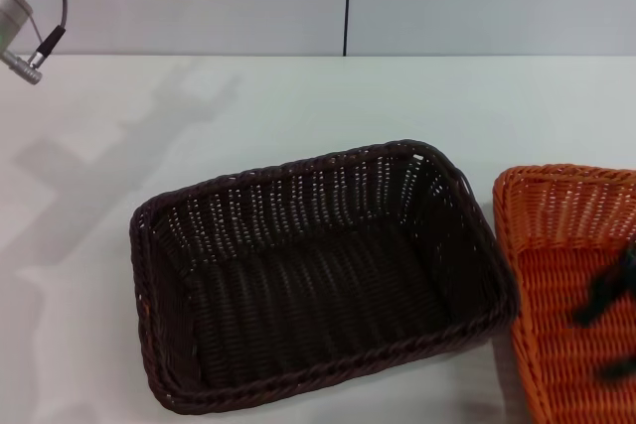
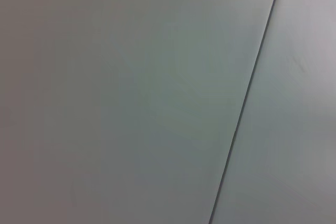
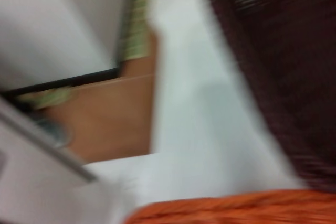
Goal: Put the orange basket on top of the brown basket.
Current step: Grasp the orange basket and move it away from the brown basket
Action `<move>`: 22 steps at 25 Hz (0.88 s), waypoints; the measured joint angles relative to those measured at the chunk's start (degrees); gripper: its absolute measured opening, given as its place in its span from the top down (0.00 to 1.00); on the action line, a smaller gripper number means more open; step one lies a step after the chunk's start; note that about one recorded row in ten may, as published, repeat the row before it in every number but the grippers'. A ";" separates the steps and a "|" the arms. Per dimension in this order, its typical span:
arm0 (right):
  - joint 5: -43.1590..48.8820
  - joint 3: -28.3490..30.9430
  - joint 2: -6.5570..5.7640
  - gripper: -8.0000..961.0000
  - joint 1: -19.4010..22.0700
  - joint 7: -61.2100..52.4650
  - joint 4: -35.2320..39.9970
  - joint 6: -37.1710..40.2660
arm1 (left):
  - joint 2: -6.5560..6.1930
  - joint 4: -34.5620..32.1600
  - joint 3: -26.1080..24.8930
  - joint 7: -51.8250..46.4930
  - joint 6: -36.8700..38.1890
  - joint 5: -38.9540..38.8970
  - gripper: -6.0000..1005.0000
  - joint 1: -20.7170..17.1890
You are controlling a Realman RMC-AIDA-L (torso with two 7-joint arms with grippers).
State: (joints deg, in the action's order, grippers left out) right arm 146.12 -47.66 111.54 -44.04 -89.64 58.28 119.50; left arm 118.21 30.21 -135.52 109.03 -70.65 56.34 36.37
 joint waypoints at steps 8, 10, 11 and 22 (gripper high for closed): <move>-1.17 8.50 -3.22 0.37 0.26 0.95 3.92 -15.31 | 0.00 -0.22 0.00 -0.18 -0.16 0.00 0.14 -0.29; -2.52 8.62 -3.07 0.37 0.89 1.55 3.85 -19.57 | 0.00 -0.22 0.00 -0.20 -0.22 0.00 0.14 -0.39; -2.96 8.42 -3.05 0.37 1.09 1.80 3.36 -21.44 | 0.00 -0.26 0.00 -0.23 -0.23 0.00 0.14 -0.46; -0.06 3.78 -3.36 0.38 -0.71 4.12 -7.00 -31.46 | 0.00 -0.31 0.00 -0.39 -0.23 -0.54 0.14 -0.78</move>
State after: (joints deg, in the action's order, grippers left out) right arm 146.06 -43.88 108.18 -44.75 -85.51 51.27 88.04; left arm 118.21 29.90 -135.52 108.63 -70.88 55.79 35.60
